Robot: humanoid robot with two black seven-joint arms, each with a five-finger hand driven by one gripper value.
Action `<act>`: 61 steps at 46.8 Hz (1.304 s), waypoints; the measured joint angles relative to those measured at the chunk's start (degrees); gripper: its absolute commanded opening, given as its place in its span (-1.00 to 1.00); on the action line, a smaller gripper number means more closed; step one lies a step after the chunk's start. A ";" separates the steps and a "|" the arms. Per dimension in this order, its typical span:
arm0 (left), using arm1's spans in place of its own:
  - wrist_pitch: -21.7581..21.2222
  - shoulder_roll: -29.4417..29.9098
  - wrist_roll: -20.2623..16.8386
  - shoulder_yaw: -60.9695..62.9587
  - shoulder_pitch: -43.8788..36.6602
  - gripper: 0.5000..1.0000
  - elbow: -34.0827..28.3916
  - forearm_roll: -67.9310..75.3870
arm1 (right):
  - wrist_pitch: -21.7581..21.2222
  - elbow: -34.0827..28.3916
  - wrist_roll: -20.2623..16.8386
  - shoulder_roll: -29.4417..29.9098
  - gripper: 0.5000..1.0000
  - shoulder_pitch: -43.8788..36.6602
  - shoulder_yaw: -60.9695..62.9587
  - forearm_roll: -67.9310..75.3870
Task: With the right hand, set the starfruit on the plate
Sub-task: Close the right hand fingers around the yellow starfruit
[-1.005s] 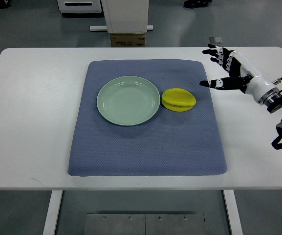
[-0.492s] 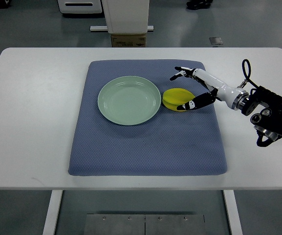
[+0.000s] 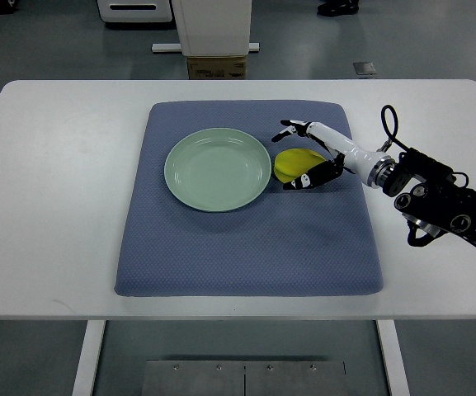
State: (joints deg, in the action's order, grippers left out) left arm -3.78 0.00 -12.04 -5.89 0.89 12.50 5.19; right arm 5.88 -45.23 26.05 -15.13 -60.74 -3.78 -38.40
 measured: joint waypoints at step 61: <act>0.00 0.00 0.00 0.00 -0.01 1.00 -0.02 0.00 | -0.24 7.66 0.83 4.09 0.12 2.11 -1.68 0.16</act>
State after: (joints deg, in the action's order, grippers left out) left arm -3.78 0.00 -12.04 -5.89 0.88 12.48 5.19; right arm 5.64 -37.57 26.88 -11.04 -58.63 -5.45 -38.24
